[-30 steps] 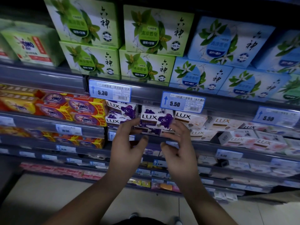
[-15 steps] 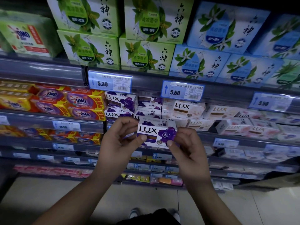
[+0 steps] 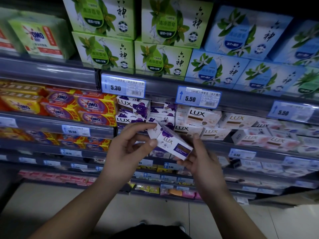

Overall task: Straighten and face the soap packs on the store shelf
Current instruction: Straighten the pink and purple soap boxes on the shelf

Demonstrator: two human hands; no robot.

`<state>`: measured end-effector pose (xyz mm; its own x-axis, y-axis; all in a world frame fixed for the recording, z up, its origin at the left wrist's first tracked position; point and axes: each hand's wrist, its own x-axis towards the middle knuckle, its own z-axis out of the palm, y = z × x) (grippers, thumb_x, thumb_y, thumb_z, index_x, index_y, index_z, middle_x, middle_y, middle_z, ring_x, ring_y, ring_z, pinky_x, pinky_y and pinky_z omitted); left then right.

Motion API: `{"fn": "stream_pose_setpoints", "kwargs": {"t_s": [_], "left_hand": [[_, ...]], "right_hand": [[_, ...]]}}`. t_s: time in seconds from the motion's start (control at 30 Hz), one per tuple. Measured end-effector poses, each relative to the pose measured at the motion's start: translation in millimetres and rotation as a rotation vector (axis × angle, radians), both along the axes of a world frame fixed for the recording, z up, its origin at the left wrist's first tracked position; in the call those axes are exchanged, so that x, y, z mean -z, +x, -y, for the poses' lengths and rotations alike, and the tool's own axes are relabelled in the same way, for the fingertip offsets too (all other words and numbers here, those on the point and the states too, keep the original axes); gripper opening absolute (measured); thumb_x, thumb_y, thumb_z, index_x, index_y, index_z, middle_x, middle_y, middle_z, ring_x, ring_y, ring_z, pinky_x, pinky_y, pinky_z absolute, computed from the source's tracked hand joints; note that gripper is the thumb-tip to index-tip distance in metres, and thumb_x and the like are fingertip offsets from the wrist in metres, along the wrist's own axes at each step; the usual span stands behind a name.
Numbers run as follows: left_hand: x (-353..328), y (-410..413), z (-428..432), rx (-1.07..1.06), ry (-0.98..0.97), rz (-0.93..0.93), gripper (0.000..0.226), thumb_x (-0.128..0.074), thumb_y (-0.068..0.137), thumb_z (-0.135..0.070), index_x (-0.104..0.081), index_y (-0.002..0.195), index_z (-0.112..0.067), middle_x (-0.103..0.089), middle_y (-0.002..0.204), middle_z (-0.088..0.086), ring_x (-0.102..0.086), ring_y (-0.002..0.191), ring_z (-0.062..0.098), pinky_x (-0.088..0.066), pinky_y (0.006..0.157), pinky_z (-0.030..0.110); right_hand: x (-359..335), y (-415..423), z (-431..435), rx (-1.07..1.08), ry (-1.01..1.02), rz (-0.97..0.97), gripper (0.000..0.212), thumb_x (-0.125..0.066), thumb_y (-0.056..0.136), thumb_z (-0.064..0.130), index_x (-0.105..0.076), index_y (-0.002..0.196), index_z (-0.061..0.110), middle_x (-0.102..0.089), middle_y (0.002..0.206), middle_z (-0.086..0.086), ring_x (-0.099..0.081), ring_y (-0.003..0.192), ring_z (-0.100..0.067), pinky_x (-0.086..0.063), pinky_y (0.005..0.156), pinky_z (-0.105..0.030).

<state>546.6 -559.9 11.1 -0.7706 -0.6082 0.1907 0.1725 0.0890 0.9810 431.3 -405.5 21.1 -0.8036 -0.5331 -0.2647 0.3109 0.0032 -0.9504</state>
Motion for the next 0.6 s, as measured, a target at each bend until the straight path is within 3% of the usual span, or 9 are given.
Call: {"fn": "stream_pose_setpoints", "kwargs": {"t_s": [0.17,0.23,0.33,0.43,0.47,0.53,0.6], "left_hand": [[3.6,-2.8,5.2,-0.081,0.025,0.024,0.023,-0.075,0.084,-0.043,-0.068,0.101,-0.03,-0.065,0.095,0.0,-0.064,0.068,0.014,-0.052,0.064,0.021],[4.8,-4.0,5.3,-0.097,0.058,0.036,0.023,-0.067,0.086,-0.051,-0.068,0.099,-0.032,-0.064,0.083,-0.007,-0.065,0.062,0.013,-0.054,0.062,0.02],[8.6,-4.1,5.6,-0.101,0.099,0.103,0.035,-0.059,0.088,-0.064,-0.073,0.103,-0.036,-0.063,0.067,0.0,-0.068,0.055,0.015,-0.054,0.055,0.02],[12.1,-2.6,6.9,-0.063,0.05,0.115,0.052,-0.052,0.092,-0.062,-0.069,0.077,-0.016,-0.056,0.058,0.022,-0.066,0.048,0.016,-0.053,0.052,0.02],[11.3,-1.5,7.1,-0.053,0.042,0.112,0.051,-0.051,0.094,-0.06,-0.066,0.073,-0.015,-0.054,0.057,0.022,-0.066,0.047,0.016,-0.053,0.052,0.02],[10.0,0.2,8.7,-0.042,0.021,0.102,0.043,-0.052,0.096,-0.057,-0.064,0.069,-0.026,-0.053,0.054,0.011,-0.066,0.049,0.015,-0.055,0.054,0.021],[10.8,1.9,11.3,-0.028,0.044,0.09,0.032,-0.057,0.094,-0.055,-0.068,0.074,-0.034,-0.055,0.055,-0.006,-0.068,0.056,0.014,-0.061,0.062,0.026]], "right_hand": [[5.5,-4.4,-1.2,-0.08,-0.097,0.055,0.042,-0.065,0.084,0.057,-0.081,0.102,0.022,-0.073,0.083,-0.015,-0.067,0.065,-0.018,-0.055,0.058,-0.027],[7.9,-4.4,-1.5,-0.088,-0.058,0.011,0.061,-0.067,0.079,0.065,-0.076,0.11,0.014,-0.061,0.077,-0.019,-0.06,0.061,-0.019,-0.051,0.056,-0.029],[7.0,-1.2,0.6,-0.134,0.09,-0.131,0.09,-0.055,0.074,0.087,-0.064,0.094,0.0,-0.057,0.065,-0.014,-0.051,0.052,-0.017,-0.045,0.052,-0.025],[1.9,0.7,0.4,-0.167,0.229,-0.23,0.099,-0.039,0.071,0.098,-0.056,0.08,0.0,-0.05,0.052,-0.004,-0.043,0.044,-0.013,-0.038,0.044,-0.016],[0.7,0.6,0.2,-0.172,0.251,-0.246,0.1,-0.036,0.072,0.098,-0.055,0.08,0.0,-0.049,0.051,-0.002,-0.041,0.043,-0.012,-0.037,0.043,-0.014],[0.0,-0.1,1.2,-0.176,0.253,-0.239,0.1,-0.038,0.071,0.098,-0.061,0.085,0.001,-0.05,0.053,-0.002,-0.042,0.044,-0.012,-0.038,0.043,-0.015],[-0.9,0.2,4.2,-0.167,0.168,-0.127,0.091,-0.051,0.065,0.096,-0.073,0.1,0.014,-0.06,0.063,-0.006,-0.05,0.048,-0.012,-0.043,0.046,-0.019]]}}
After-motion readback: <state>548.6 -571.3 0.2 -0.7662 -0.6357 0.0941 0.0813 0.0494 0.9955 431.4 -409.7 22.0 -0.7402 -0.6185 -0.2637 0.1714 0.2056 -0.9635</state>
